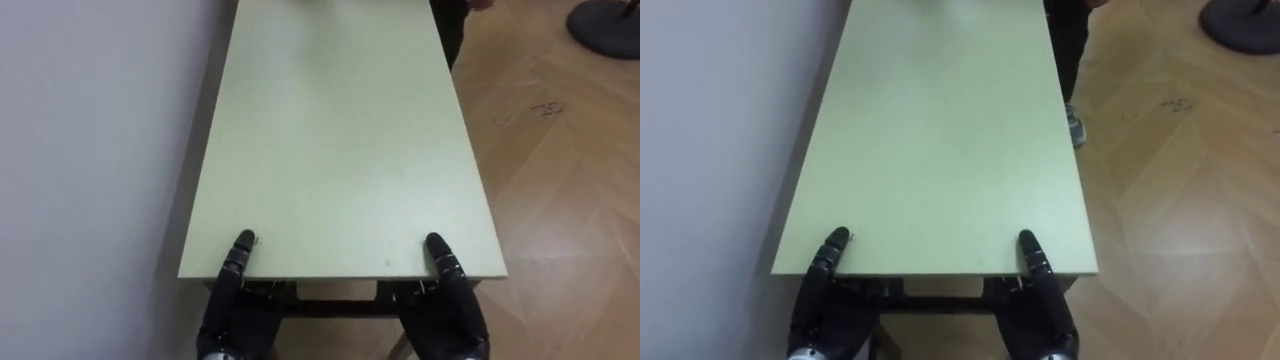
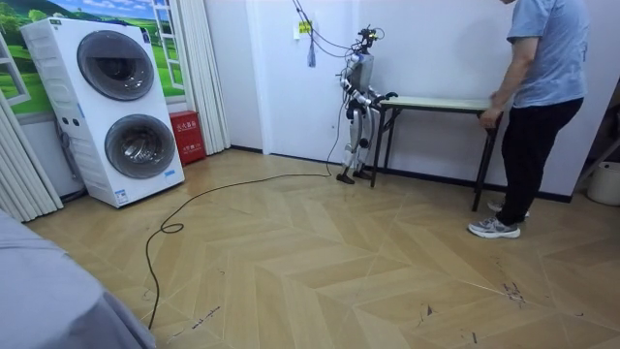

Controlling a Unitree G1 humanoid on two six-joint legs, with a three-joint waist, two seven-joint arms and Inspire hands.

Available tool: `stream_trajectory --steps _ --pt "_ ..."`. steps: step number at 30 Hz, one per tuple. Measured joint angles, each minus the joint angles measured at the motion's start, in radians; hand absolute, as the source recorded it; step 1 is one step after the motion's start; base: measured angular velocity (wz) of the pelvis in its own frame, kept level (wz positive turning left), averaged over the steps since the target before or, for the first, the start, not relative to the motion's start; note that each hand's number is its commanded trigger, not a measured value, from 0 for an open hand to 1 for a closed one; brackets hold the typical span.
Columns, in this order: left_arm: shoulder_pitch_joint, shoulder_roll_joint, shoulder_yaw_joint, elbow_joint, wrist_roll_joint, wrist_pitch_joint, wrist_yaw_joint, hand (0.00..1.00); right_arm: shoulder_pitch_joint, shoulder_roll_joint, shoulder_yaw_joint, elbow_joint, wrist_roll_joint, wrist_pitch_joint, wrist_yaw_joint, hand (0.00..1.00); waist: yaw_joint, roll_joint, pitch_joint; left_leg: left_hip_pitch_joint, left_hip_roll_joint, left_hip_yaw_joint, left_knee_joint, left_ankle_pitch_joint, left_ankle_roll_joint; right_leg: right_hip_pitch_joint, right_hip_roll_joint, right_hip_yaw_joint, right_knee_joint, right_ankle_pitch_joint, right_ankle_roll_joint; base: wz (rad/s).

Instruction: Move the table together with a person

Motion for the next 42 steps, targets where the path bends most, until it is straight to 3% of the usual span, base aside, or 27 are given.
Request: stream_trajectory --steps 1,2,3,4,5,6,7,9,10,11,13,17,25,32,42 --pt "-0.002 0.000 0.004 0.011 0.004 0.005 -0.006 1.00 0.001 0.000 0.000 0.004 0.000 0.007 0.000 1.00 0.001 0.000 0.0000 -0.002 0.000 0.000 0.001 0.000 0.000 -0.002 0.000 0.000 0.000 0.001 0.000 0.00" --pt "-0.003 0.000 0.007 0.022 0.008 0.005 -0.011 0.87 0.002 0.000 -0.001 0.013 0.000 0.014 0.001 1.00 0.002 0.000 -0.0002 -0.002 0.000 -0.001 0.001 0.000 0.000 -0.002 0.001 0.000 -0.002 0.003 0.001 0.00" --pt "-0.008 -0.001 0.007 0.035 0.008 0.005 -0.017 0.71 0.001 0.001 -0.002 0.019 0.000 0.018 0.001 0.68 0.002 0.000 -0.0009 -0.002 0.000 -0.001 0.001 0.000 0.001 -0.001 0.001 0.000 -0.003 0.005 0.001 0.00" --pt "-0.015 -0.001 0.007 0.057 0.008 0.008 -0.031 0.67 0.002 0.002 -0.002 0.029 0.000 0.022 0.001 0.53 0.002 0.000 -0.0012 -0.003 0.000 -0.005 0.001 0.000 0.001 0.001 0.002 -0.002 -0.004 0.006 0.002 0.07" --pt "-0.018 0.000 0.008 0.071 0.010 0.015 -0.037 0.58 0.002 0.003 -0.002 0.040 0.002 0.023 0.001 0.27 0.002 0.001 -0.0016 -0.005 -0.001 -0.010 0.001 -0.001 0.001 0.002 0.002 -0.007 -0.005 0.007 0.003 0.09" --pt "-0.019 0.000 0.008 0.077 0.011 0.019 -0.039 0.55 0.002 0.004 -0.002 0.046 0.003 0.024 0.001 0.08 0.002 0.001 -0.0017 -0.005 -0.002 -0.012 0.001 -0.001 0.001 0.002 0.002 -0.008 -0.005 0.007 0.003 0.07" --pt "-0.021 0.001 0.010 0.091 0.015 0.021 -0.052 0.53 0.002 0.006 -0.003 0.049 0.003 0.026 0.002 0.01 0.002 0.001 -0.0021 -0.003 -0.002 -0.013 0.001 0.000 0.002 0.005 0.002 -0.008 -0.005 0.008 0.003 0.06" --pt "-0.034 0.000 0.012 0.118 0.027 0.028 -0.062 0.24 0.002 0.011 -0.011 0.062 0.002 0.034 0.002 0.00 0.003 0.001 -0.0059 0.005 -0.003 -0.019 0.002 0.000 0.002 0.013 0.004 -0.011 -0.013 0.010 0.005 0.06" --pt "-0.044 0.004 0.012 0.144 0.092 0.033 -0.071 0.13 0.002 0.009 -0.012 0.072 0.000 0.042 0.002 0.00 0.004 0.002 -0.0165 0.007 -0.004 -0.022 0.001 0.000 0.002 0.016 0.005 -0.011 -0.017 0.012 0.004 0.00" --pt "-0.051 0.015 0.011 0.157 0.169 0.039 -0.077 0.00 0.002 0.004 -0.012 0.074 -0.020 0.043 0.002 0.00 0.004 0.005 -0.0210 0.011 -0.004 -0.023 0.001 0.000 0.002 0.020 0.005 -0.010 -0.017 0.012 0.004 0.00" --pt "-0.065 0.029 0.011 0.175 0.256 0.046 -0.081 0.00 0.002 -0.005 -0.011 0.074 -0.056 0.049 0.015 0.00 0.003 0.012 -0.0260 0.024 -0.004 -0.023 -0.001 0.000 0.002 0.032 0.005 -0.010 -0.018 0.012 0.004 0.00" --pt "-0.085 0.028 0.013 0.214 0.384 0.048 -0.108 0.00 -0.010 -0.028 -0.019 0.103 -0.152 0.070 0.074 0.00 0.004 0.021 -0.0314 0.044 -0.003 -0.024 -0.009 -0.002 -0.005 0.046 0.006 -0.008 -0.018 0.013 0.002 -0.01" --pt "-0.083 0.028 0.016 0.255 0.391 0.063 -0.135 0.00 -0.024 -0.026 -0.038 0.106 -0.187 0.107 0.150 0.00 0.004 0.020 -0.0300 0.046 0.000 -0.030 -0.009 0.002 -0.009 0.047 0.010 -0.007 -0.018 0.017 -0.003 0.00" --pt "-0.084 0.030 0.017 0.302 0.392 0.063 -0.160 0.00 -0.023 -0.021 -0.037 0.110 -0.187 0.114 0.177 0.00 0.003 0.009 -0.0234 0.046 0.000 -0.029 -0.015 0.002 -0.009 0.048 0.010 -0.006 -0.033 0.017 -0.004 0.00" --pt "-0.085 0.035 0.017 0.390 0.391 0.063 -0.161 0.00 -0.025 -0.022 -0.038 0.123 -0.188 0.122 0.191 0.00 0.003 0.007 -0.0242 0.049 -0.001 -0.029 -0.017 0.002 -0.010 0.054 0.011 -0.007 -0.034 0.018 -0.005 0.00"
